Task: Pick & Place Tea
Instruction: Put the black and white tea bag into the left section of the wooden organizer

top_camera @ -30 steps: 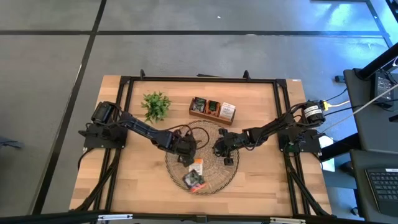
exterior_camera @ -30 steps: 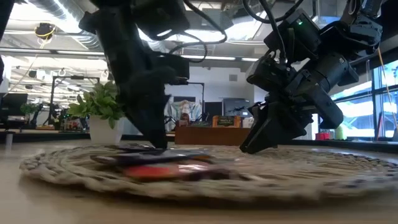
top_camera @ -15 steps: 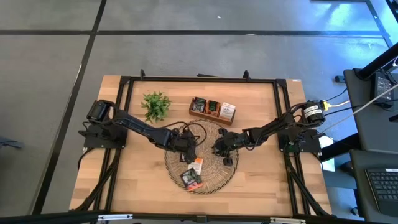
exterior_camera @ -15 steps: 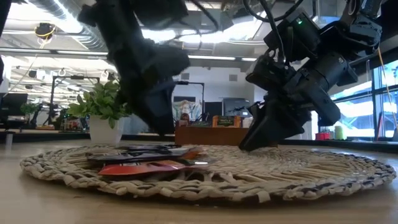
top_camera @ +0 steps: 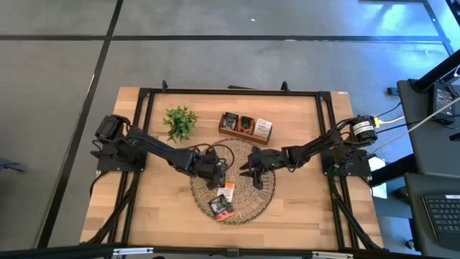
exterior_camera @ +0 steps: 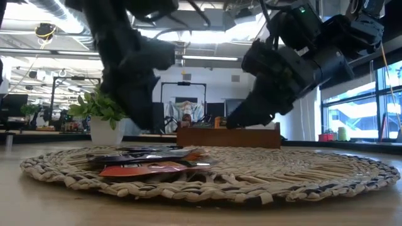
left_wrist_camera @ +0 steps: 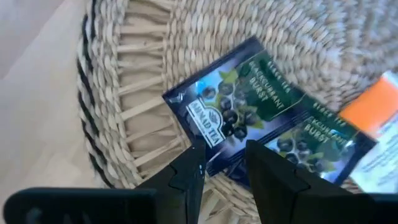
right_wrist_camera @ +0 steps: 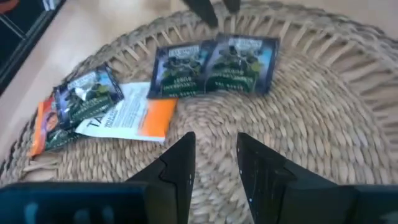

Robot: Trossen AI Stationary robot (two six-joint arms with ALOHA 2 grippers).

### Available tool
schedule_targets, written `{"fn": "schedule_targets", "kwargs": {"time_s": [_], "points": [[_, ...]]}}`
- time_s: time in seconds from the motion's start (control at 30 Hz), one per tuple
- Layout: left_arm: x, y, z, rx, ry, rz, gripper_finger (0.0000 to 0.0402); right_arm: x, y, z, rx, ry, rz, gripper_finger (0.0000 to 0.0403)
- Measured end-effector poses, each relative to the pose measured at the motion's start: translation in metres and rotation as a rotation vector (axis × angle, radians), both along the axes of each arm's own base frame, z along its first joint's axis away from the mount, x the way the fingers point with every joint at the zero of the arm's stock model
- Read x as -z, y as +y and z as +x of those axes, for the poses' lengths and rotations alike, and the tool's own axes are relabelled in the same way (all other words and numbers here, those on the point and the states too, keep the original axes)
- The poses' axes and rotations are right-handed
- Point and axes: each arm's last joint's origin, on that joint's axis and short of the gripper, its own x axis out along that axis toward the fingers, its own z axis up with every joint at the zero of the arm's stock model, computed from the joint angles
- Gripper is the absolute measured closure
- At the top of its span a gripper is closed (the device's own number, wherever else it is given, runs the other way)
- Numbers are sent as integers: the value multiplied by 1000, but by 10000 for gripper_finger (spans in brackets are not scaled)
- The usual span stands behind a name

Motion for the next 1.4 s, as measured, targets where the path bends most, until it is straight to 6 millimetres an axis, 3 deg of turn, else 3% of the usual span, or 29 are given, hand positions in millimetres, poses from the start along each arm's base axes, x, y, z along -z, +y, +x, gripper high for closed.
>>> {"fn": "schedule_targets", "kwargs": {"time_s": [0.2, 0.4, 0.5, 1.0, 1.13, 1.4], "points": [[20, -2, 3, -58, 41, 21, 305, -7, 1, 4, 6, -79, 24, 282], [30, -3, 8, -79, 45, -1, 346, -8, 0, 4, 109, -63, 206, 282], [35, -3, 11, -87, 35, 15, 366, -8, 0, 4, 115, -58, 216, 282], [38, -6, 22, -103, -80, 5, 399, -4, -5, 3, 180, -14, 288, 277], [38, -6, 22, -138, -91, -9, 399, 0, -6, 1, 233, 32, 309, 237], [38, -6, 23, -166, -105, -16, 399, 3, -5, 1, 360, 50, 454, 118]]}}
